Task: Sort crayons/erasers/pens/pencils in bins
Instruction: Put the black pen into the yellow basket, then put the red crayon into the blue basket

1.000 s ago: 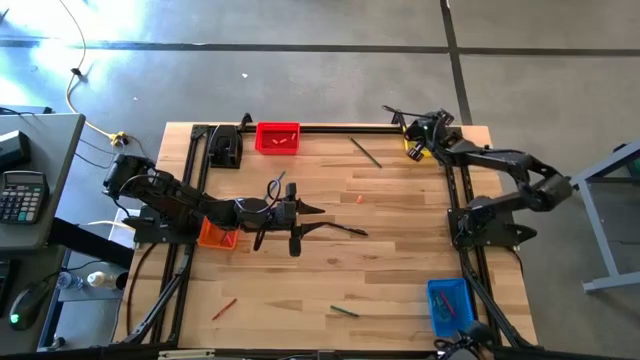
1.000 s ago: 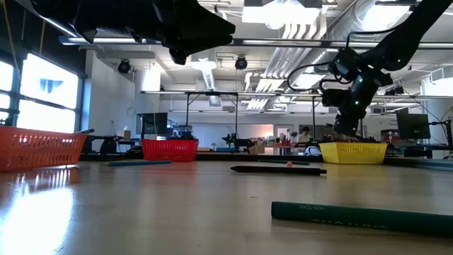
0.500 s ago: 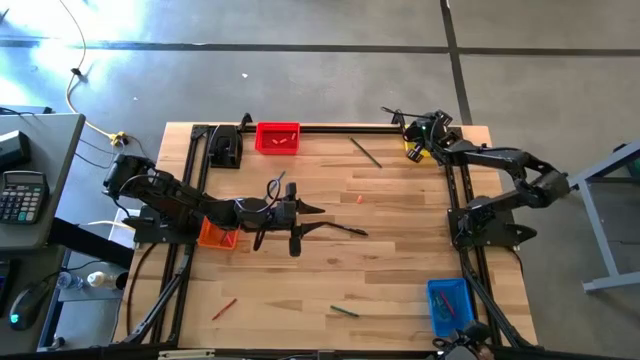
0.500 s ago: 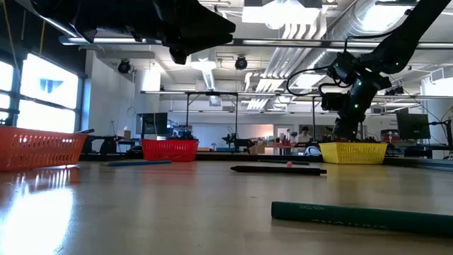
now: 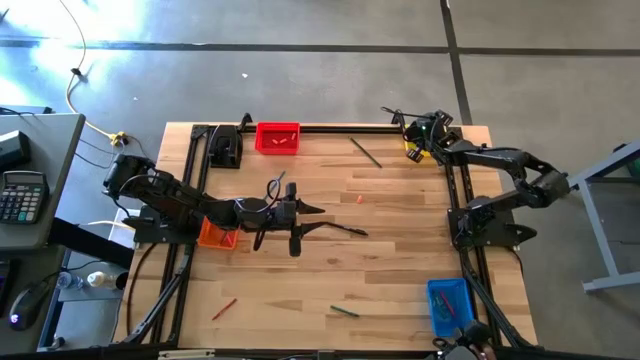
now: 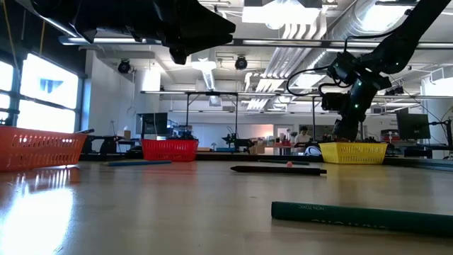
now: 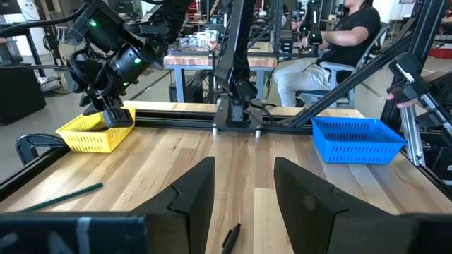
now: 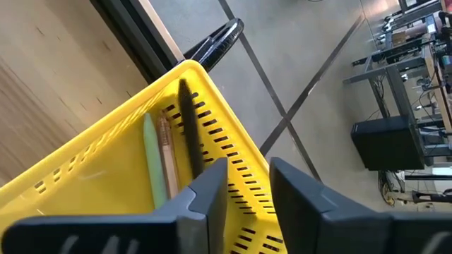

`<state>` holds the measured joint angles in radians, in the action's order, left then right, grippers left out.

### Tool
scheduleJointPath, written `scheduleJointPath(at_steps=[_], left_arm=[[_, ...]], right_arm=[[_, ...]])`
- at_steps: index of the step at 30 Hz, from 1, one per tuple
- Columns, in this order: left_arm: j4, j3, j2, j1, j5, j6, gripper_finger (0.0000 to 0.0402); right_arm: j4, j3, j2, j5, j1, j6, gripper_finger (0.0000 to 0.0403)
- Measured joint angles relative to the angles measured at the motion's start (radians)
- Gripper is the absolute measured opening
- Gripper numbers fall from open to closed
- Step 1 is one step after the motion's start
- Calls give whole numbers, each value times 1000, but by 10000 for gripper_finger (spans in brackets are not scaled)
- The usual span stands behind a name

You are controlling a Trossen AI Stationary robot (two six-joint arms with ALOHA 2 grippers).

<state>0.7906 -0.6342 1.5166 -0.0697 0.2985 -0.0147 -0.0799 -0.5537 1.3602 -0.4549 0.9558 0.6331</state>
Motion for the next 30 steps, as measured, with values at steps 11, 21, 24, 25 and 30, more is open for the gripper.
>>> scheduleJointPath(at_steps=[11,21,24,25,30], left_arm=[[-1,0,0,0,0,9,135],[-111,0,0,-1,0,29,124],[-144,0,0,-6,0,38,116],[-154,0,0,-10,-1,51,113],[-356,-40,-20,-53,-8,105,89]], right_arm=[[-6,0,-67,-66,-71,-8,44],[28,0,-304,252,-329,-318,4],[20,0,-321,281,-444,-387,2],[12,0,-321,280,-486,-410,2],[-136,34,-309,273,-694,-476,1]])
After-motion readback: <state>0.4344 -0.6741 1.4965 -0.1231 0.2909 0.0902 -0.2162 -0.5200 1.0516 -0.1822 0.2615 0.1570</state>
